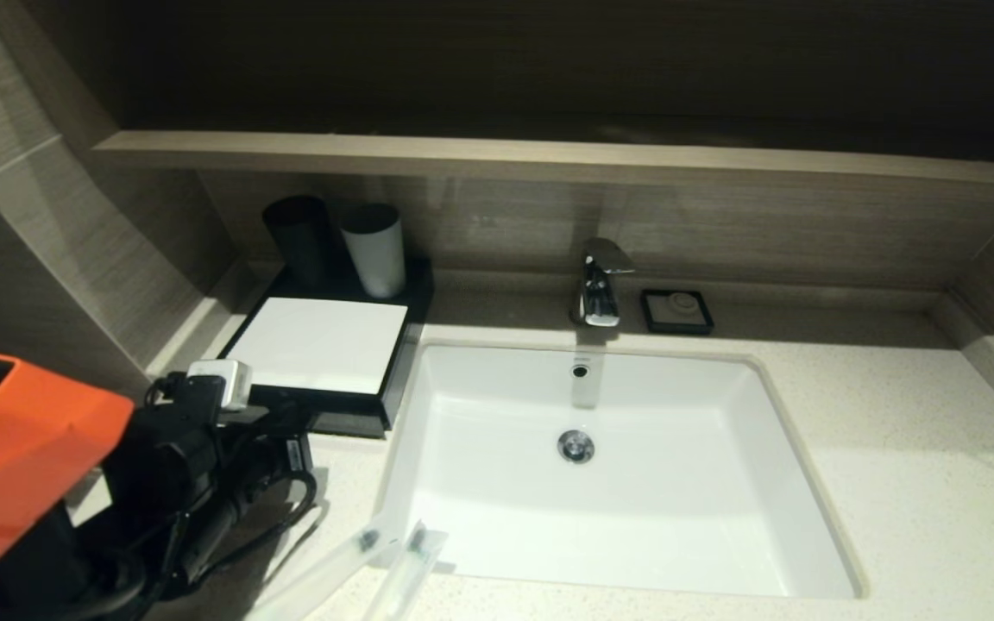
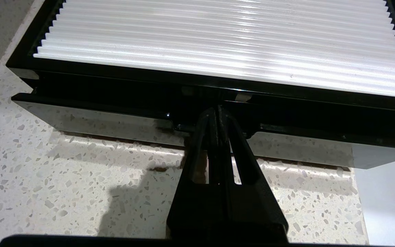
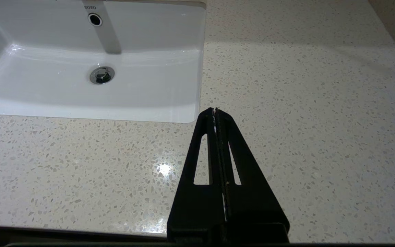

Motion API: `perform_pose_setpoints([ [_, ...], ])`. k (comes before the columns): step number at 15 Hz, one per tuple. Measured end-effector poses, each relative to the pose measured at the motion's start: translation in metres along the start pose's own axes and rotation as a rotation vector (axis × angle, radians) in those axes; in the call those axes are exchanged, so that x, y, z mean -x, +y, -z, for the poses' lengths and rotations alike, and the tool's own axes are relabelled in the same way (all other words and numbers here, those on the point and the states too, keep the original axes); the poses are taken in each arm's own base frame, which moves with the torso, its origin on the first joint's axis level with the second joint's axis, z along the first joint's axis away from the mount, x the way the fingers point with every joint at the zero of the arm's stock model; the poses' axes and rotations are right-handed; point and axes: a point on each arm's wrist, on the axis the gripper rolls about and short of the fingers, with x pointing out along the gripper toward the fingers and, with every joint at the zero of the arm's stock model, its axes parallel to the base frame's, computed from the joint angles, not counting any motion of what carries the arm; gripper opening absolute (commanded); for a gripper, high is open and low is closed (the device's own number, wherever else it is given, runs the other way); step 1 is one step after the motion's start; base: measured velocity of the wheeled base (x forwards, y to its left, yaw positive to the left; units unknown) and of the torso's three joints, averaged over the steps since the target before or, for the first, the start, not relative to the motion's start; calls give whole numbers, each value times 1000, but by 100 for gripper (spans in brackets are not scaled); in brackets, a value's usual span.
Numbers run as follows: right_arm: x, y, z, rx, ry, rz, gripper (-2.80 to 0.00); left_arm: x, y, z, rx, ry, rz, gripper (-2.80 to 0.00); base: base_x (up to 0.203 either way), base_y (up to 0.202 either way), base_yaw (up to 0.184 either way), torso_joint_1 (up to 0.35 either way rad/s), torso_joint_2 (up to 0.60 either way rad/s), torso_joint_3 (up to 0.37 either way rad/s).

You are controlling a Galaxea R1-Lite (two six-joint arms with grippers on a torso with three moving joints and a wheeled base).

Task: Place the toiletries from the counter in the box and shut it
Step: Open the drawer

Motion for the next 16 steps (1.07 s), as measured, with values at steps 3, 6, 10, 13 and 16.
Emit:
perform_pose_setpoints([
  [3,0,0,0,0,0,0,-280,-1,0,-1,1,-3,0,-280,0,0,0,0,0,0],
  [6,0,0,0,0,0,0,-280,-1,0,0,1,-1,0,-280,0,0,0,0,0,0],
  [10,0,0,0,0,0,0,-280,-3,-1,0,2,-3,1,-280,0,0,0,0,0,0],
  [13,0,0,0,0,0,0,-280,-3,-1,0,3,-4,0,-280,0,0,0,0,0,0],
  [16,0,0,0,0,0,0,-280,-4,-1,-1,2,-7,1,-280,0,0,0,0,0,0],
])
